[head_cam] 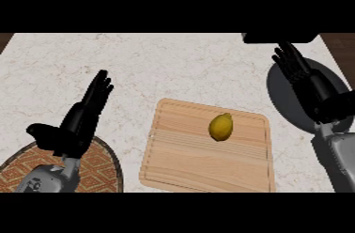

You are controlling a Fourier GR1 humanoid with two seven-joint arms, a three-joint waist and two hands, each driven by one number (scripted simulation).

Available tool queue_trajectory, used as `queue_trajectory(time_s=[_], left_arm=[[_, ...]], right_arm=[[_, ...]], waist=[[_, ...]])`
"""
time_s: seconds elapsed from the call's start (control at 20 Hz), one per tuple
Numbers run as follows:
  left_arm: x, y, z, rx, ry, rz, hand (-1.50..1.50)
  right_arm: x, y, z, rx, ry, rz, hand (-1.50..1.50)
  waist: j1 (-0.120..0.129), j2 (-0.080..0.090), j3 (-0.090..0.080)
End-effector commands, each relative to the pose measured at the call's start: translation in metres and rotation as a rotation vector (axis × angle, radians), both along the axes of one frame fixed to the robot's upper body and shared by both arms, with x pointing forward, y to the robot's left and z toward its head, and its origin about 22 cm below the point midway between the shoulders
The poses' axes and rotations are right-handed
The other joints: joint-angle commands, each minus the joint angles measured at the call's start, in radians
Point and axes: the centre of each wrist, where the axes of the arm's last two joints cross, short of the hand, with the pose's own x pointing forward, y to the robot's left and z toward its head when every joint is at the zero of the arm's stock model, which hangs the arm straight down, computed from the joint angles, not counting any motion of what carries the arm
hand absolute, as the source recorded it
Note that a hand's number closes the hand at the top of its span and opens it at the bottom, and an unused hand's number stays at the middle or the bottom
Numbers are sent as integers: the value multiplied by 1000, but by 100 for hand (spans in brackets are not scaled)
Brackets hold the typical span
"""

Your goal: Pick the lemon from the cutting board and place it in the pan

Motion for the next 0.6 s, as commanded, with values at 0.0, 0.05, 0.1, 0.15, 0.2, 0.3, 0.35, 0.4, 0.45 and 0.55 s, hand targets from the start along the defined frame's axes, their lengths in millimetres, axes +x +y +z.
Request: queue_trajectory(time_s=[0.0, 0.05, 0.1, 0.15, 0.2, 0.3, 0.35, 0.4, 0.45, 0.55], left_arm=[[7, -7, 3, -26, 34, 28, 0], [0, 11, 1, -12, 18, 62, 0], [2, 47, -5, 14, 17, 122, 0], [2, 36, -8, 8, 33, 159, 0], [8, 50, 5, 22, 30, 206, 0], [4, 54, -12, -19, 113, 224, 0], [5, 58, -3, -20, 104, 241, 0], [6, 53, -5, -24, 99, 245, 0], [3, 62, 0, -34, 123, 254, 0], [1, 68, 4, -17, 129, 247, 0]], right_arm=[[-10, -8, 1, -4, -21, -72, 150], [-2, -14, 12, 57, -69, -127, 150], [-6, -6, 25, 93, -112, -164, 150], [-6, 1, 20, 133, -163, -223, 150], [-6, -4, 30, 186, -198, -269, 150], [-21, -31, -9, -161, -40, -475, 150], [-29, -35, -14, -132, -41, -568, 150], [-41, -32, -11, -164, -168, -608, 150], [-56, -22, -14, -226, -208, -571, 150], [-89, -6, -31, -284, -154, -554, -150]], waist=[[24, -19, 21], [30, -19, 21], [27, -21, 19], [27, -20, 20], [24, -22, 20], [2, -19, 14], [-5, -27, 16], [-30, -33, 17], [-28, -39, 17], [-22, -37, 18]])
